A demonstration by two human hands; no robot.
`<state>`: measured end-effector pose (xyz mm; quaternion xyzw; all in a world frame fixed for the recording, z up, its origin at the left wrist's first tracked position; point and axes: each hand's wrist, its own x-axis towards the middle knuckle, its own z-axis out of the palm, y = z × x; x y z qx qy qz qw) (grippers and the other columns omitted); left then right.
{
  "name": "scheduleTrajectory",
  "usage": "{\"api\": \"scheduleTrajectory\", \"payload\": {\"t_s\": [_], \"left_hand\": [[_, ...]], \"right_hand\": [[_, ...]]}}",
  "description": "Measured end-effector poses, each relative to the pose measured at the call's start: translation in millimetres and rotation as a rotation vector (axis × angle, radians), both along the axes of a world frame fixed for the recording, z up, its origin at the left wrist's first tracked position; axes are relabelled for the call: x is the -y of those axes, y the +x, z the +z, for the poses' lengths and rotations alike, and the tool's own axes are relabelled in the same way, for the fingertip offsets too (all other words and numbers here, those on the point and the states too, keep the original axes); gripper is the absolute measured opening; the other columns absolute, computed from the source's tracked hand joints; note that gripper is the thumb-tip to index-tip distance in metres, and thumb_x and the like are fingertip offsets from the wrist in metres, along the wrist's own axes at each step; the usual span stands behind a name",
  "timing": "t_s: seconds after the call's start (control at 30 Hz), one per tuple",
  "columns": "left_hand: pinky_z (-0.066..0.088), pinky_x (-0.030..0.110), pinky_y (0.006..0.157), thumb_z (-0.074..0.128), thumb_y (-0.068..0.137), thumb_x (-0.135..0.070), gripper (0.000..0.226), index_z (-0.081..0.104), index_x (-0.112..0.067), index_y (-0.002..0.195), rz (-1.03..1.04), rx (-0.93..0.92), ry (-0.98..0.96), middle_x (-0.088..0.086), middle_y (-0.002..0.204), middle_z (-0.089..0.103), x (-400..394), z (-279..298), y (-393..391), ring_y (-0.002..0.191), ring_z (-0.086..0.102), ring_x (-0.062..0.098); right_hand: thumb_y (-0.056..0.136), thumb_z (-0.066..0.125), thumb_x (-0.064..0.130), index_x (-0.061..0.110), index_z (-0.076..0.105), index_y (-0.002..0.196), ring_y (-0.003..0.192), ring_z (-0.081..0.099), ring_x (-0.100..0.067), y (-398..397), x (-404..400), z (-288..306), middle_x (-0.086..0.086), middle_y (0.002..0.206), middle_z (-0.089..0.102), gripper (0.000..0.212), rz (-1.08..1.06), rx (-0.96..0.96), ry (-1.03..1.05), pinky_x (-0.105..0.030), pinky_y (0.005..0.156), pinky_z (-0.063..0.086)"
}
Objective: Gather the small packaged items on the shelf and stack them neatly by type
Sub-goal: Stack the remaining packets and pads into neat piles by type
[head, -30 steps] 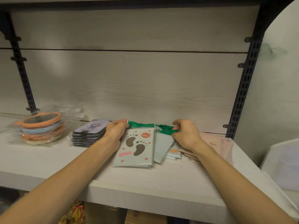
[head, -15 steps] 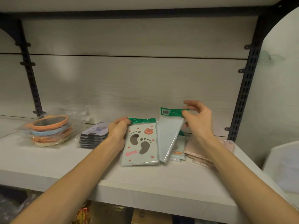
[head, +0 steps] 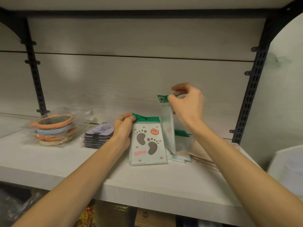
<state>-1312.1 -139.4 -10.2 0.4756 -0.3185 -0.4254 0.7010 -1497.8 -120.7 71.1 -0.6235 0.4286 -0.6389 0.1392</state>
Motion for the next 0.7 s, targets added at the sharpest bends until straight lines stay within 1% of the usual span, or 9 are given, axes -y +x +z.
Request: {"api": "scheduleTrajectory", "payload": {"t_s": [0.07,0.13,0.23,0.3,0.37,0.47,0.53,0.63,0.7], "left_hand": [[0.057,0.025,0.055,0.061,0.096,-0.008,0.023,0.064,-0.014,0.118,-0.013,-0.003,0.005,0.009,0.093,0.071,-1,2,0,0.075,0.068,0.020],[0.061,0.033,0.068,0.064,0.095,-0.012,0.024,0.065,-0.013,0.119,-0.034,-0.015,0.001,0.014,0.100,0.072,0,2,0,0.083,0.071,0.025],[0.060,0.046,0.086,0.073,0.086,-0.028,0.033,0.067,-0.012,0.114,-0.061,-0.005,-0.009,0.019,0.108,0.074,-4,6,-4,0.097,0.073,0.034],[0.060,0.045,0.085,0.076,0.082,-0.034,0.042,0.069,-0.009,0.114,-0.081,-0.019,-0.009,0.017,0.106,0.076,-6,8,-5,0.095,0.074,0.033],[0.058,0.039,0.077,0.073,0.084,-0.037,0.038,0.071,-0.009,0.110,-0.120,-0.063,-0.007,0.012,0.097,0.076,-10,10,-6,0.085,0.073,0.027],[0.054,0.034,0.071,0.072,0.086,-0.040,0.039,0.070,-0.008,0.110,-0.172,-0.086,0.019,0.008,0.092,0.074,-13,11,-6,0.079,0.071,0.023],[0.055,0.034,0.071,0.075,0.079,-0.038,0.041,0.071,-0.006,0.103,-0.206,-0.043,0.059,0.012,0.093,0.075,-14,9,-6,0.077,0.070,0.026],[0.058,0.042,0.087,0.080,0.049,-0.027,0.059,0.071,-0.010,0.105,-0.236,0.035,0.102,0.019,0.108,0.073,-11,4,-5,0.090,0.071,0.031],[0.057,0.049,0.095,0.077,0.049,-0.011,0.070,0.064,-0.016,0.118,-0.189,0.107,0.098,0.018,0.114,0.070,-11,2,-6,0.103,0.070,0.033]], "right_hand": [[0.078,0.069,0.018,0.018,0.070,0.101,0.073,0.073,-0.019,7,1,-1,0.003,0.088,0.071,0.022,0.106,0.039,0.122,-0.035,0.056,0.061],[0.084,0.069,0.017,0.014,0.067,0.102,0.066,0.074,-0.017,18,-1,-7,-0.003,0.086,0.074,0.019,0.226,0.065,0.252,-0.031,0.051,0.058],[0.082,0.071,0.013,0.010,0.067,0.100,0.059,0.070,-0.020,37,6,-24,-0.009,0.075,0.076,0.019,0.317,0.137,0.383,-0.039,0.058,0.062],[0.080,0.074,0.009,0.009,0.066,0.104,0.057,0.065,-0.017,48,14,-37,-0.010,0.073,0.074,0.025,0.337,0.193,0.463,-0.036,0.060,0.060],[0.081,0.078,0.011,0.012,0.066,0.106,0.059,0.065,-0.014,54,21,-48,-0.007,0.073,0.073,0.028,0.332,0.192,0.500,-0.032,0.063,0.060],[0.088,0.073,0.009,0.007,0.063,0.120,0.070,0.067,-0.014,55,27,-59,-0.013,0.089,0.076,0.034,0.401,0.204,0.570,-0.029,0.069,0.061],[0.091,0.065,0.003,0.004,0.057,0.129,0.079,0.070,-0.016,53,30,-63,-0.015,0.101,0.076,0.039,0.466,0.252,0.639,-0.028,0.072,0.062],[0.096,0.056,-0.002,0.001,0.049,0.139,0.104,0.070,-0.025,43,31,-66,-0.017,0.122,0.068,0.043,0.578,0.403,0.717,-0.034,0.083,0.062],[0.099,0.051,-0.003,0.000,0.045,0.141,0.118,0.064,-0.032,37,31,-66,-0.019,0.134,0.060,0.043,0.668,0.502,0.743,-0.041,0.098,0.056]]}}
